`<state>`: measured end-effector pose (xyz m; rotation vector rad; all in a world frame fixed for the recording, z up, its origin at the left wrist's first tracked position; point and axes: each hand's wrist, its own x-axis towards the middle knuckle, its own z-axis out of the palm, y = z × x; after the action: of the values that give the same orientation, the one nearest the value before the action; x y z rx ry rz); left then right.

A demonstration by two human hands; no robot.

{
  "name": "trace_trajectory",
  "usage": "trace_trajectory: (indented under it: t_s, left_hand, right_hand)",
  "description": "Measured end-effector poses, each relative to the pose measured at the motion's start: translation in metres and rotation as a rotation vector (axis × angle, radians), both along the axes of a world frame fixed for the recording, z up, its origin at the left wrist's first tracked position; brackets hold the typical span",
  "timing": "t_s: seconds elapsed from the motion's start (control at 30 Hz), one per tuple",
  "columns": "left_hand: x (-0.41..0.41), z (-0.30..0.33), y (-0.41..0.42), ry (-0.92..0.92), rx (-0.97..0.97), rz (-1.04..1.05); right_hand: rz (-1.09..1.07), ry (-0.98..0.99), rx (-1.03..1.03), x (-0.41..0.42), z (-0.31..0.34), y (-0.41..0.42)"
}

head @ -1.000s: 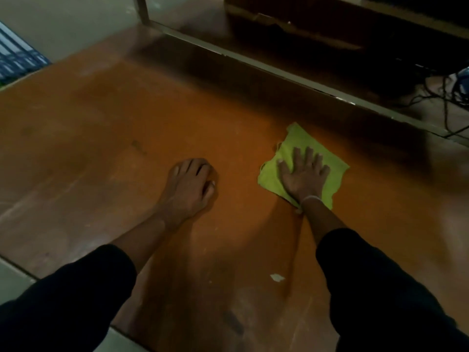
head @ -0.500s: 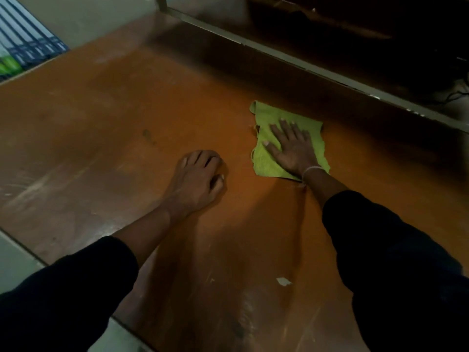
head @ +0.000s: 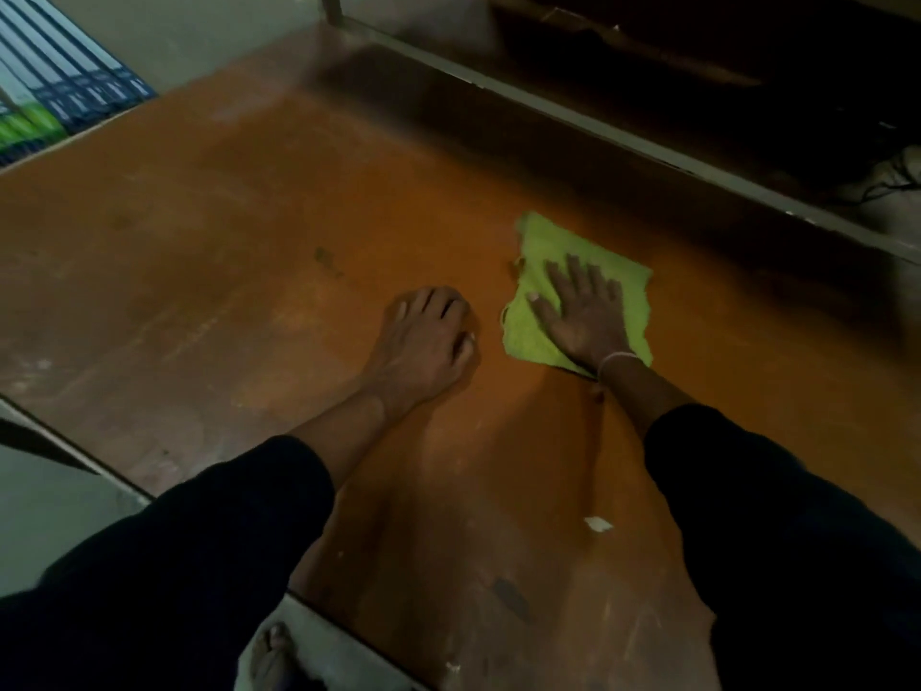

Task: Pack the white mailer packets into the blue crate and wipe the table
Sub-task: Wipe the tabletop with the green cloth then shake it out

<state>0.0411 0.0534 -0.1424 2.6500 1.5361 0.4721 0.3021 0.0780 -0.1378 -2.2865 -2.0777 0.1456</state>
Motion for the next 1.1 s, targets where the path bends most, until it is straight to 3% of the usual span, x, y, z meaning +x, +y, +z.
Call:
trace_trajectory:
  t_s: [0.07,0.2,0.3,0.37,0.5,0.67,0.8,0.83,0.97,1.1]
  left_hand:
    - [0.001,0.001,-0.002,-0.031,-0.021,-0.014]
    - [-0.008,0.005,-0.003,-0.122,-0.072,-0.055]
    - [-0.032,0.007,0.004,-0.040,-0.044,-0.094]
    - [-0.052,0.008,0.011,-0.006,-0.034,-0.093]
    - [-0.093,0.005,0.027,0.007,-0.025,-0.085]
    - [-0.128,0.007,0.039,0.009,-0.022,-0.096]
    - [-0.132,0.006,0.036,-0.023,-0.019,-0.084]
    - [-0.132,0.006,0.036,-0.029,-0.019,-0.076]
    - [-0.132,0.006,0.036,-0.030,-0.044,-0.070]
    - [-0.134,0.005,0.036,-0.053,-0.038,-0.070]
  right_hand:
    - [0.094,-0.009,-0.002,0.001,0.001,-0.014]
    - [-0.275,0.028,-0.002,-0.012,0.000,-0.034]
    - [-0.029,0.000,-0.004,-0.043,0.001,-0.050]
    - [0.021,-0.002,0.007,-0.050,0.001,-0.062]
    - [-0.334,0.069,0.000,-0.080,0.004,-0.082]
    - [0.115,0.014,0.035,-0.140,0.003,-0.127]
    - [-0.287,0.051,0.021,-0.144,0.000,-0.137]
    - [-0.300,0.053,0.011,-0.153,0.001,-0.139]
    - [0.032,0.011,0.036,-0.177,0.003,-0.156]
    - [-0.280,0.045,0.021,-0.186,0.003,-0.153]
